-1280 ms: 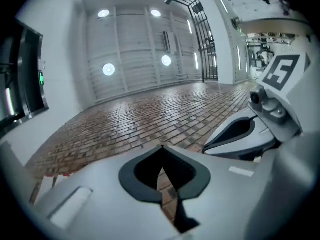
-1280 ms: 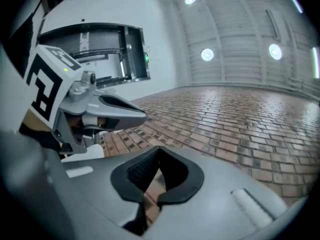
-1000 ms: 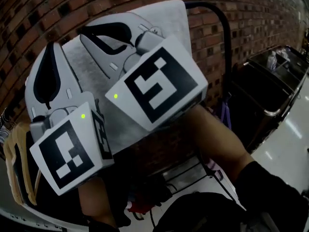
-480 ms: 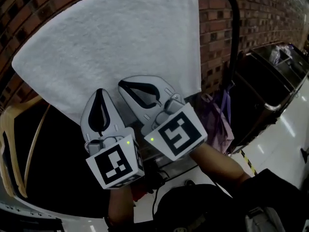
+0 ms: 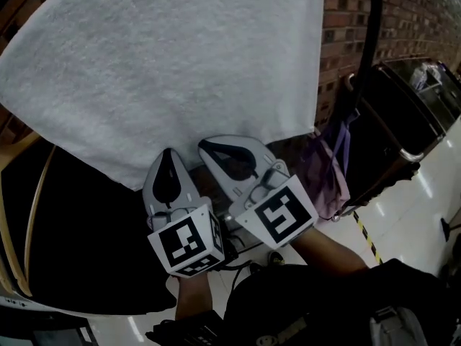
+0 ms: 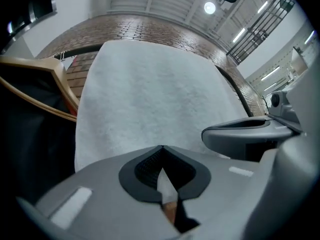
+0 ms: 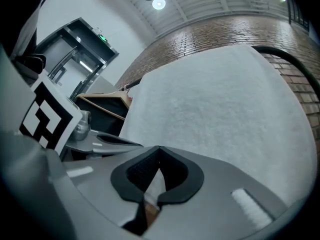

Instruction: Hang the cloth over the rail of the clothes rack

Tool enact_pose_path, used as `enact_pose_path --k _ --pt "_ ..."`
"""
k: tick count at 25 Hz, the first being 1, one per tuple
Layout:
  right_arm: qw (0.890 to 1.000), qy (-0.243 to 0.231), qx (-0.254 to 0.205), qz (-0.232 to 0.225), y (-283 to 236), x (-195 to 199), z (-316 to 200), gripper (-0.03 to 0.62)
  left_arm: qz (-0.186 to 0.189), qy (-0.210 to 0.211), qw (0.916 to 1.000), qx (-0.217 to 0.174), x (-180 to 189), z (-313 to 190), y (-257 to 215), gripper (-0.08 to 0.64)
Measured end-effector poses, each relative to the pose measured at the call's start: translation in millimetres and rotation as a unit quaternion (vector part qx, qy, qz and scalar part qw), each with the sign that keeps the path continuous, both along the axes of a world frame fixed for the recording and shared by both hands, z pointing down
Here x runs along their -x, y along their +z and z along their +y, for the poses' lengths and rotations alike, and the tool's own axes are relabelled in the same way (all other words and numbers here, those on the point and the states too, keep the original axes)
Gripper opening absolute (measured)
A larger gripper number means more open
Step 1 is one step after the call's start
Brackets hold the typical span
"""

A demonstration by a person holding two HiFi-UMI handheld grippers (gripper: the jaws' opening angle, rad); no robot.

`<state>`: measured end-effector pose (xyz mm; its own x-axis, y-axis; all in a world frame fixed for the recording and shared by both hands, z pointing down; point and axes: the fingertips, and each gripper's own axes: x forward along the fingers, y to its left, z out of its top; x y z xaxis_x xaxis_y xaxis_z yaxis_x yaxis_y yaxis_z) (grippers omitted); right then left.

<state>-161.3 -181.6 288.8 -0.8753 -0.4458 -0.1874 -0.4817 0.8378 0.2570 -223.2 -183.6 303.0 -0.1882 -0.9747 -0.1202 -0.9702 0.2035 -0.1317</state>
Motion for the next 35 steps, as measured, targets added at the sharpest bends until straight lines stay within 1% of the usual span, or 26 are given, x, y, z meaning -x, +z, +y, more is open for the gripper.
enact_pose_path --k 3,7,12,24,28,35 --pt "1.0 0.001 0.01 -0.01 3 0 -5 0.005 -0.009 0.001 1.0 -0.001 -3 -1 2 0.02" --pt "1.0 0.004 0.02 -0.016 6 -1 -11 0.005 -0.01 0.012 0.9999 -0.004 -10 0 -4 0.02" --pt "0.999 0.005 0.027 -0.022 7 1 -17 0.004 -0.027 0.024 0.9993 -0.01 -18 -2 -8 0.02" --pt "0.999 0.005 0.03 -0.019 12 8 -24 0.003 -0.017 0.032 0.9993 0.001 -15 -10 0 0.02" --pt "0.999 0.008 0.035 -0.02 15 9 -29 0.003 -0.013 0.04 0.9991 -0.006 -15 -16 4 0.02" --pt "0.999 0.007 0.036 -0.02 18 9 -36 0.003 -0.014 0.043 0.999 -0.003 -16 -21 5 0.02"
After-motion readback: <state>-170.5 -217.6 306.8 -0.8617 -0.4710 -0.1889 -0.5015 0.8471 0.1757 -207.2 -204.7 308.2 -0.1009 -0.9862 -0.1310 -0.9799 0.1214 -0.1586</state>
